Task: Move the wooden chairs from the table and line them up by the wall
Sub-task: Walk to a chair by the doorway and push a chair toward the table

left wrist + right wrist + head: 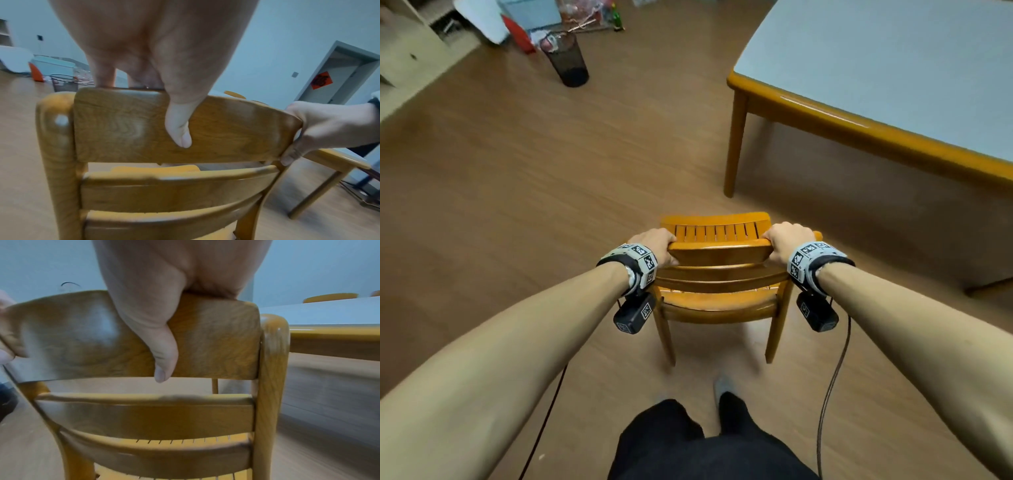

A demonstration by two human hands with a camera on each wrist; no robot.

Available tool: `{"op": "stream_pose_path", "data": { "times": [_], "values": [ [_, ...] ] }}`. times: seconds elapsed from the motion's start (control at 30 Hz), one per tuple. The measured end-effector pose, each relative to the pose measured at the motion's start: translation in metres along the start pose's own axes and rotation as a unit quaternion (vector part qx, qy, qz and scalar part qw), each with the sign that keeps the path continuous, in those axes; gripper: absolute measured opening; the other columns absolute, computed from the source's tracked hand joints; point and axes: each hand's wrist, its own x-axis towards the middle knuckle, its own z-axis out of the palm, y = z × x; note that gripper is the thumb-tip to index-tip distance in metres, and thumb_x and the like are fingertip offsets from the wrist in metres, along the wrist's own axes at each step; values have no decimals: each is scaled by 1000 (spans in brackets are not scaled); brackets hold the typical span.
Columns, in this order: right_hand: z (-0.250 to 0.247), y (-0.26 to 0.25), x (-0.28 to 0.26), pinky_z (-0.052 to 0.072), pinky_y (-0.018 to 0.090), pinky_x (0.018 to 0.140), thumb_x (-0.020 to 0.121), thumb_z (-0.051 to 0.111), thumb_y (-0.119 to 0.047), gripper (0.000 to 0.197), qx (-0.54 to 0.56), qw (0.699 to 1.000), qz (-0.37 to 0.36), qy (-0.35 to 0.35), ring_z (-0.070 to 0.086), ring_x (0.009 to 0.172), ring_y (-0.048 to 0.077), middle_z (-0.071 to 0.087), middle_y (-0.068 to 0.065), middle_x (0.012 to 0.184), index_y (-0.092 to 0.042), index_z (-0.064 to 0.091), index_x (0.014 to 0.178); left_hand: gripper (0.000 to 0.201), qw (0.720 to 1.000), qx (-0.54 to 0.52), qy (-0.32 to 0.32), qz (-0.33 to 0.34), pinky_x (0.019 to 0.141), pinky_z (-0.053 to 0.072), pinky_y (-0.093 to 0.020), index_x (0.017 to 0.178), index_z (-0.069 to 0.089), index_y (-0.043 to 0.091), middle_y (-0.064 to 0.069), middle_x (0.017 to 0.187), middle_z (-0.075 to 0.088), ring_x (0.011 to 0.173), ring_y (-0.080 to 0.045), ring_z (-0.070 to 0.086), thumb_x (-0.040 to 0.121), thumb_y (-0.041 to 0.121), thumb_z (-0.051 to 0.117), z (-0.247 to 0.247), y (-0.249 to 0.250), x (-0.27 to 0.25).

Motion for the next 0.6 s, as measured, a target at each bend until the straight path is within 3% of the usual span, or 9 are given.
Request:
{"op": "stream_pose_path", "data": {
  "times": [0.2,0.43,0.6],
  "values": [
    [-10,-71,70,48,33,70,86,71,-33,12,-50,996,-75,-15,62,83,23,65,-2,93,-29,65,95,15,998,-8,29,-58,68,46,-30,80,61,28,3,84,66,81,-23,64,89,35,71,-12,-79,15],
    [-51,-155,187,49,33,70,87,70,-30,10,-66,993,-101,-10,62,82,22,63,-3,89,-32,61,89,11,996,11,61,-68,78,46,-33,87,62,28,4,87,64,87,-24,61,91,35,69,-72,-180,90],
    [-80,-192,270,51,33,67,91,65,-30,4,-75,992,-97,-14,62,78,20,65,-5,87,-34,65,93,10,997,8,61,-52,79,37,-35,91,67,27,4,90,66,97,-25,62,89,36,71,-115,-239,167]
  ]
}}
